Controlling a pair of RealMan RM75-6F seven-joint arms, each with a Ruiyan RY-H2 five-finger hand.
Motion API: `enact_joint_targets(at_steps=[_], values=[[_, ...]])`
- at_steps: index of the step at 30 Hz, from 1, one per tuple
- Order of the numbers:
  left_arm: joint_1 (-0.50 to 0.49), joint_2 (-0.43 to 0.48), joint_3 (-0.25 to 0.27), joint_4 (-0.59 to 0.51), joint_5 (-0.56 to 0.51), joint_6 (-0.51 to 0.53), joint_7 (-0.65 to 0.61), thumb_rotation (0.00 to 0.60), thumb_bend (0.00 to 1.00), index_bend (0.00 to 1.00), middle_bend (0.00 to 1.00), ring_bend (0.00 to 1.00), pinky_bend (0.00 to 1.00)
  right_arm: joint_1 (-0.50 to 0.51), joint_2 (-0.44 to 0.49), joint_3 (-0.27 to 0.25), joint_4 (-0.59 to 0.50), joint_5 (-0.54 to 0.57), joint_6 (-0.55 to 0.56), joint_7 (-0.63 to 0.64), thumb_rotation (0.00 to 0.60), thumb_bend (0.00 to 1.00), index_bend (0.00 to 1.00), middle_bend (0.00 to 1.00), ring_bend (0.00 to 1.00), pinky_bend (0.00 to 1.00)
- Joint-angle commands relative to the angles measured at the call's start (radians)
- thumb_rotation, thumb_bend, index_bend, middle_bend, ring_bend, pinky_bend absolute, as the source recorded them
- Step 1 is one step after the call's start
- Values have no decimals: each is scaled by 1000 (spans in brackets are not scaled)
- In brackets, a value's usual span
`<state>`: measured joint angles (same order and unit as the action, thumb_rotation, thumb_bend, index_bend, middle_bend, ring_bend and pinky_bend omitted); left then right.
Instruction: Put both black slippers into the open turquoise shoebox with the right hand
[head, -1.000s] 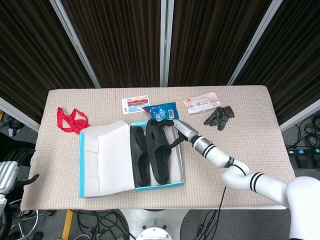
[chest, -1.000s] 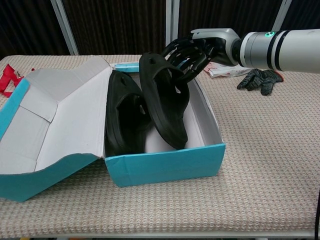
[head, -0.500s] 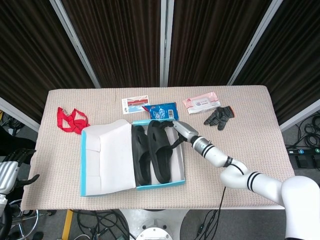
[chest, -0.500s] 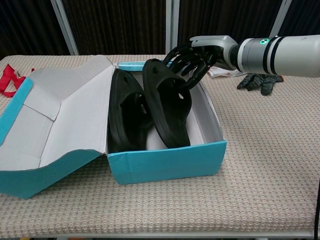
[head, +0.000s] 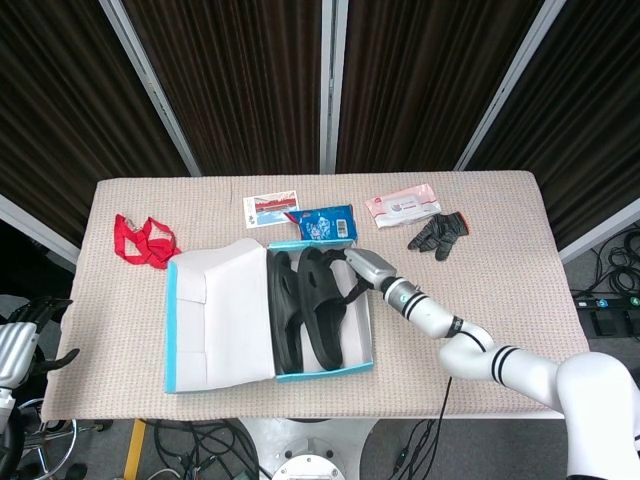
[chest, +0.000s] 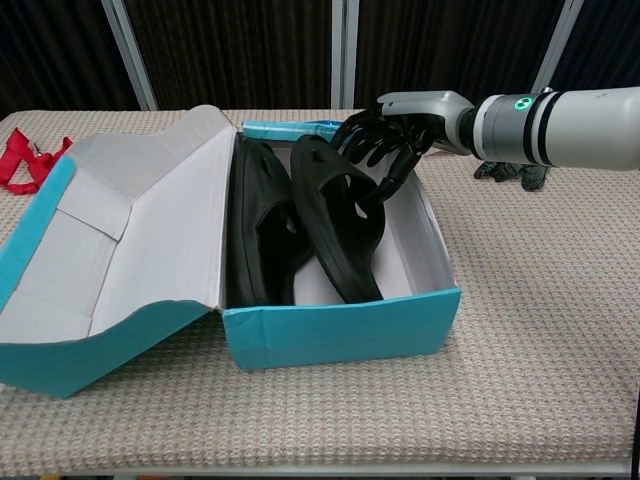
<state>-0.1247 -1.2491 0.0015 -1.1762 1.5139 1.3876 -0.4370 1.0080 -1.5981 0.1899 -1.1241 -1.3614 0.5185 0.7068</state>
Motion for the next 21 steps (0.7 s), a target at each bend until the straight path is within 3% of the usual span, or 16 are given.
enact_joint_targets(at_steps=[1,9,21], values=[[0,1,0,-1,-1,-1,-4,600,175,226,230,129,197,-1,6,3,-10,-3,6,5,600,50,612,495,190,196],[-1,2,-1,-3,-2,-5,-13,600,175,227,229,129,197,-7,48,21,-63,-18,27,42,600,0,343,395,141,196],[-2,5,0,-13,-1,-5,-10,600,175,228,230,129,198,-1,130,21,-145,-22,6,46,600,0,114,248,37,180]])
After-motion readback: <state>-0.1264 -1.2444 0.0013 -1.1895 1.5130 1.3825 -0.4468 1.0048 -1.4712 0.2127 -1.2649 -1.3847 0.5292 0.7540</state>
